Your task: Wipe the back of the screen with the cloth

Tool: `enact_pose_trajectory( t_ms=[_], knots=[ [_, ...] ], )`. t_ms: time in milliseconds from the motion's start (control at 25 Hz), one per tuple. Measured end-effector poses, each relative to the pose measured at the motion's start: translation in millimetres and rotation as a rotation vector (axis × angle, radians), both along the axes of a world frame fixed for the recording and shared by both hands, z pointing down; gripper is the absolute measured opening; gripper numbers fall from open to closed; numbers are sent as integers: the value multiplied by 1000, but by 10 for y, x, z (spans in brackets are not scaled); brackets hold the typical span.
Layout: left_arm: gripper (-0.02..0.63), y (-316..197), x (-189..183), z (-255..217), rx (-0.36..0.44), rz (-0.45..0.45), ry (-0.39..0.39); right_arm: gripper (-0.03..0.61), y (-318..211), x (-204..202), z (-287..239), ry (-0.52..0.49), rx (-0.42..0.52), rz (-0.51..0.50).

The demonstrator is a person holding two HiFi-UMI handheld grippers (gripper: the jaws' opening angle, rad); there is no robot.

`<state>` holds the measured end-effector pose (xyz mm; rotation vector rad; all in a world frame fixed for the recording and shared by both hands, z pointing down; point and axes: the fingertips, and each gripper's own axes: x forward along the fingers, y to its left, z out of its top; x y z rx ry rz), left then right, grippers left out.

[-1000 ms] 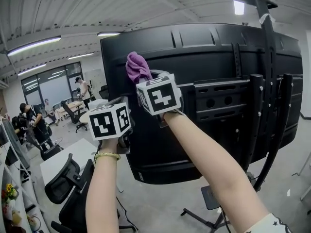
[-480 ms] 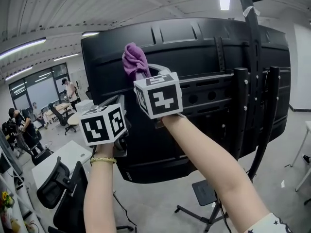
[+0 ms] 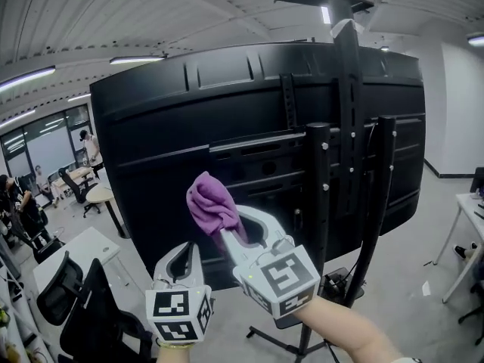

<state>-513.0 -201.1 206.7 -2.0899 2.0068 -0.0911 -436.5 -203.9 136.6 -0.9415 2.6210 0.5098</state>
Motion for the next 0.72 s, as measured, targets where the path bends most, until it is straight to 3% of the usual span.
enact_pose_trajectory(
  t_ms=[160,360,720],
  knots=[
    [8,5,1004,410,-37,62,12,58,33,812,635,51,-70,55],
    [8,-45,2499,792,-91,190,54,58,-7,2235,1232,111,-170,198],
    [8,-246,4706,942,-134,400,113,58,-116,4654,1315,92,-199,458]
  ],
)
